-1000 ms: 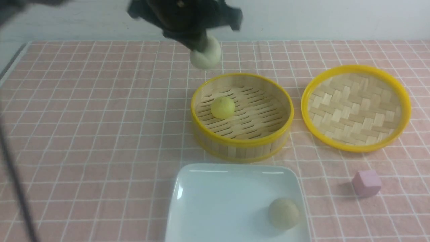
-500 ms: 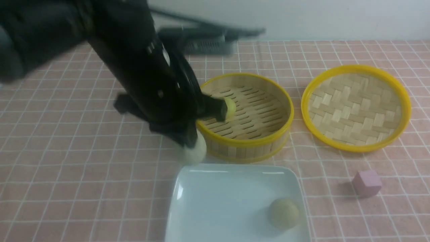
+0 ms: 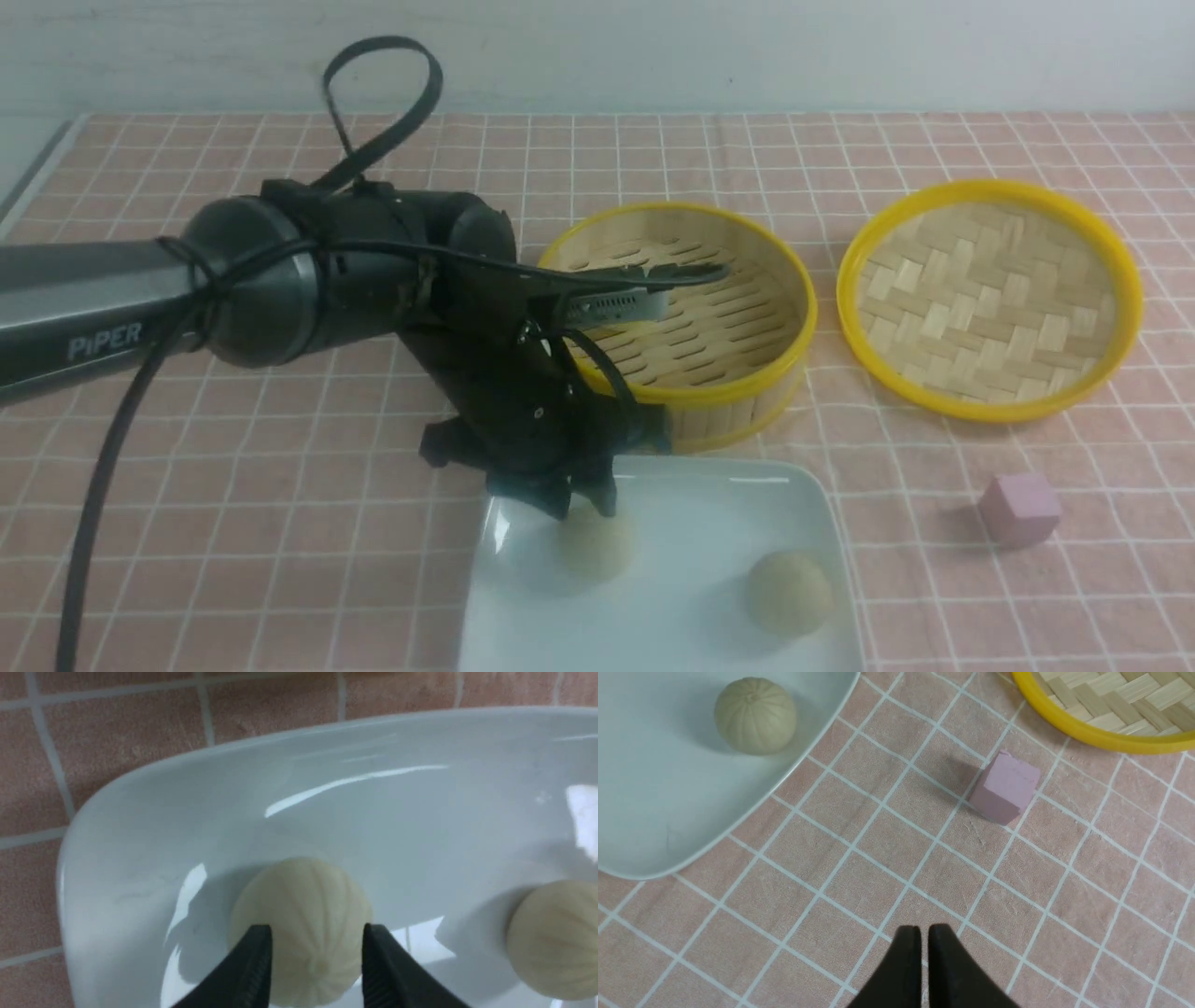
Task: Put the steamed buns into the plate on the pink tablecloth.
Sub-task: 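Reach into the bamboo steamer and grasp a bun with the left gripper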
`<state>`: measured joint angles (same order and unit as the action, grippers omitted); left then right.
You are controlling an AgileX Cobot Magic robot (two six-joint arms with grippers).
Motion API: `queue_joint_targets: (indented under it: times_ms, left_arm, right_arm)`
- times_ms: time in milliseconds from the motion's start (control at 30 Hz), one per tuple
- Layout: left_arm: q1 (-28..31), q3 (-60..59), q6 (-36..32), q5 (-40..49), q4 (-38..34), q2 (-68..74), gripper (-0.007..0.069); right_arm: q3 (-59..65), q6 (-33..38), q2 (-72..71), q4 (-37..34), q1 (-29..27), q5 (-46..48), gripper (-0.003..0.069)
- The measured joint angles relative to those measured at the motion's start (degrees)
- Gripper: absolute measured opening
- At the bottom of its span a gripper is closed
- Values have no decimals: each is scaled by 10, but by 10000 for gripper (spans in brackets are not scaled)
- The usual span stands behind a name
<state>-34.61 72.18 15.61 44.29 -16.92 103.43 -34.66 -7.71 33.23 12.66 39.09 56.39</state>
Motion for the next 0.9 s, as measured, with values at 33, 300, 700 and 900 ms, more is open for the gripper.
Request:
queue_joint_targets:
  times_ms: [33, 300, 700, 900]
  left_arm:
    - [0, 22, 0, 3, -1, 0, 354]
    - [0, 175, 22, -36, 58, 8, 352]
    - [17, 351, 119, 18, 190, 167, 353]
    - [17, 366, 121, -5, 203, 211, 388]
  right_arm:
    - [0, 0, 0, 0, 0, 0, 52]
    - [0, 0, 0, 1, 0, 0, 55]
    - [0, 0, 0, 1, 0, -15, 71]
    - [0, 0, 0, 1, 0, -15, 78]
